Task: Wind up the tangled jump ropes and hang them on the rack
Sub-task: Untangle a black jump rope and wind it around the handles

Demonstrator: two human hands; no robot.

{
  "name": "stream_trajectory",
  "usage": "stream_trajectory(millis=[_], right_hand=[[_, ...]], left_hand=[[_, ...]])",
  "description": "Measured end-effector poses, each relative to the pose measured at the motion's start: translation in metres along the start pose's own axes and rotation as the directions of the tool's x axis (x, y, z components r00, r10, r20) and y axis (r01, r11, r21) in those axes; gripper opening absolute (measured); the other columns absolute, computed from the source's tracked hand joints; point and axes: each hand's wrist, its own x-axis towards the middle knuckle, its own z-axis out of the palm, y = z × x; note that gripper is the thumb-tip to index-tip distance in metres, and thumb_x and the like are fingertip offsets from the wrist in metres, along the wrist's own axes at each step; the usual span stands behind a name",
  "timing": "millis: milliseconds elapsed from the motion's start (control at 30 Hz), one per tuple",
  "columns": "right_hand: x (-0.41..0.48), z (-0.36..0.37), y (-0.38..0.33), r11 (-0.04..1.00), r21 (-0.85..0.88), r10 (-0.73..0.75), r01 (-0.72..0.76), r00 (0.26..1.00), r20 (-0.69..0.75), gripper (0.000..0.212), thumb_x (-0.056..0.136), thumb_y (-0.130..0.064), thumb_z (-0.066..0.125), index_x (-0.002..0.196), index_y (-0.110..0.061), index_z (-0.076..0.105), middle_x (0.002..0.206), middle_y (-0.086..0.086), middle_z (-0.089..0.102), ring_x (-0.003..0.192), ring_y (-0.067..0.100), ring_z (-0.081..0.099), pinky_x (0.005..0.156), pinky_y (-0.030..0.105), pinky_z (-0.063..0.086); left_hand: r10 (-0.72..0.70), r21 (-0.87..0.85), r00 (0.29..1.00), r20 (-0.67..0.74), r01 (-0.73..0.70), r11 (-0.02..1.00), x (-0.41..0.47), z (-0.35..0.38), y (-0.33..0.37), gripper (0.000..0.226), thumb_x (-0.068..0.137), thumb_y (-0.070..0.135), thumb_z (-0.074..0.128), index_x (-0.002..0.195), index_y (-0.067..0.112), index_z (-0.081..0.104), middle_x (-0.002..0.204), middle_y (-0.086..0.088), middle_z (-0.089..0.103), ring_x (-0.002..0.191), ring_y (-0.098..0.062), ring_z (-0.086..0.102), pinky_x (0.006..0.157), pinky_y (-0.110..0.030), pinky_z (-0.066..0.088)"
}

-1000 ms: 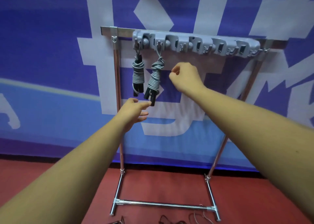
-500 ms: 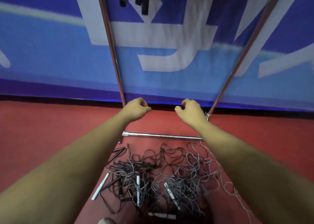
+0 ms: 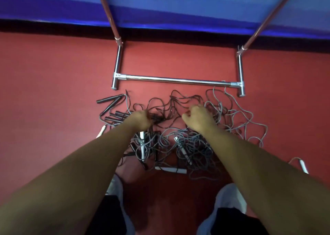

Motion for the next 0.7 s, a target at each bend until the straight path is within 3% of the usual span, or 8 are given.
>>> stream_trajectory(millis=[100, 233, 300, 433, 500, 600, 633, 700], right_hand=[[0.011, 0.042, 0.005, 0.998, -0.050, -0.024, 0.028, 0.997, 0.076, 0.030, 0.089, -0.035, 0.058, 0.084, -0.006, 0.054, 0.102, 0.017, 0.060, 0.089, 0.034, 0.060, 0.068, 0.033, 0.042], [0.019, 0.087, 0.014, 0.995, -0.086, -0.047, 0.059, 0.990, 0.135, 0.033, 0.088, -0.030, 0.060, 0.102, -0.001, 0.059, 0.111, 0.019, 0.058, 0.104, 0.037, 0.057, 0.080, 0.037, 0.046], [0.022, 0.101, 0.017, 0.996, -0.071, -0.039, 0.051, 0.987, 0.156, 0.032, 0.089, -0.027, 0.057, 0.104, 0.000, 0.059, 0.110, 0.021, 0.062, 0.104, 0.039, 0.060, 0.084, 0.040, 0.049], [0.030, 0.119, 0.026, 0.996, 0.024, -0.090, 0.087, 0.979, 0.185, 0.011, 0.085, -0.019, 0.057, 0.084, -0.011, 0.066, 0.093, 0.013, 0.070, 0.089, 0.034, 0.066, 0.079, 0.040, 0.055], [0.033, 0.118, 0.029, 0.994, 0.085, -0.084, 0.070, 0.980, 0.183, 0.014, 0.082, -0.008, 0.057, 0.074, -0.011, 0.068, 0.085, 0.007, 0.073, 0.084, 0.028, 0.068, 0.078, 0.038, 0.056], [0.030, 0.097, 0.018, 0.989, 0.147, -0.058, 0.026, 0.973, 0.222, 0.012, 0.087, -0.007, 0.061, 0.087, -0.009, 0.073, 0.091, 0.008, 0.074, 0.090, 0.026, 0.068, 0.082, 0.034, 0.054], [0.028, 0.088, 0.014, 0.987, 0.161, -0.054, 0.014, 0.968, 0.244, 0.010, 0.088, -0.013, 0.066, 0.095, -0.008, 0.071, 0.094, 0.010, 0.072, 0.091, 0.027, 0.067, 0.082, 0.034, 0.053], [0.021, 0.066, 0.003, 0.985, 0.174, -0.052, 0.000, 0.954, 0.295, 0.029, 0.088, -0.026, 0.072, 0.108, -0.007, 0.064, 0.100, 0.011, 0.066, 0.095, 0.028, 0.063, 0.083, 0.034, 0.049]], left_hand=[[0.023, 0.020, 0.999, 0.042, -0.024, 1.000, 0.017, 0.030, -0.010, 0.033, 0.096, 0.025, 0.061, 0.123, 0.005, 0.063, 0.125, -0.018, 0.065, 0.116, -0.032, 0.060, 0.086, -0.028, 0.041], [0.057, 0.051, 0.993, 0.104, -0.062, 0.997, 0.038, 0.069, -0.022, 0.033, 0.096, 0.019, 0.061, 0.127, 0.009, 0.066, 0.130, -0.013, 0.064, 0.119, -0.032, 0.059, 0.093, -0.029, 0.038], [0.043, 0.031, 0.997, 0.070, -0.046, 0.998, 0.049, 0.086, -0.032, 0.037, 0.094, 0.023, 0.060, 0.131, 0.019, 0.064, 0.127, -0.011, 0.067, 0.112, -0.031, 0.063, 0.091, -0.031, 0.045], [-0.010, -0.019, 1.000, 0.021, 0.011, 1.000, 0.061, 0.102, -0.045, 0.040, 0.090, 0.025, 0.060, 0.130, 0.027, 0.059, 0.117, -0.013, 0.069, 0.107, -0.033, 0.065, 0.090, -0.039, 0.053], [-0.009, -0.031, 1.000, 0.006, 0.009, 0.999, 0.057, 0.096, -0.045, 0.039, 0.088, 0.021, 0.060, 0.126, 0.025, 0.057, 0.113, -0.016, 0.069, 0.104, -0.037, 0.065, 0.088, -0.041, 0.053], [0.002, -0.058, 1.000, -0.019, -0.003, 0.998, 0.050, 0.078, -0.046, 0.029, 0.088, 0.014, 0.061, 0.117, 0.018, 0.061, 0.111, -0.019, 0.069, 0.104, -0.037, 0.065, 0.085, -0.035, 0.048], [0.006, -0.069, 1.000, -0.024, -0.008, 0.998, 0.046, 0.070, -0.044, 0.030, 0.091, 0.013, 0.059, 0.121, 0.016, 0.061, 0.115, -0.020, 0.068, 0.108, -0.037, 0.064, 0.087, -0.035, 0.048], [0.029, -0.066, 0.998, -0.050, -0.032, 0.997, 0.036, 0.054, -0.037, 0.043, 0.096, 0.014, 0.055, 0.137, 0.008, 0.047, 0.123, -0.027, 0.063, 0.112, -0.041, 0.061, 0.089, -0.038, 0.046]])
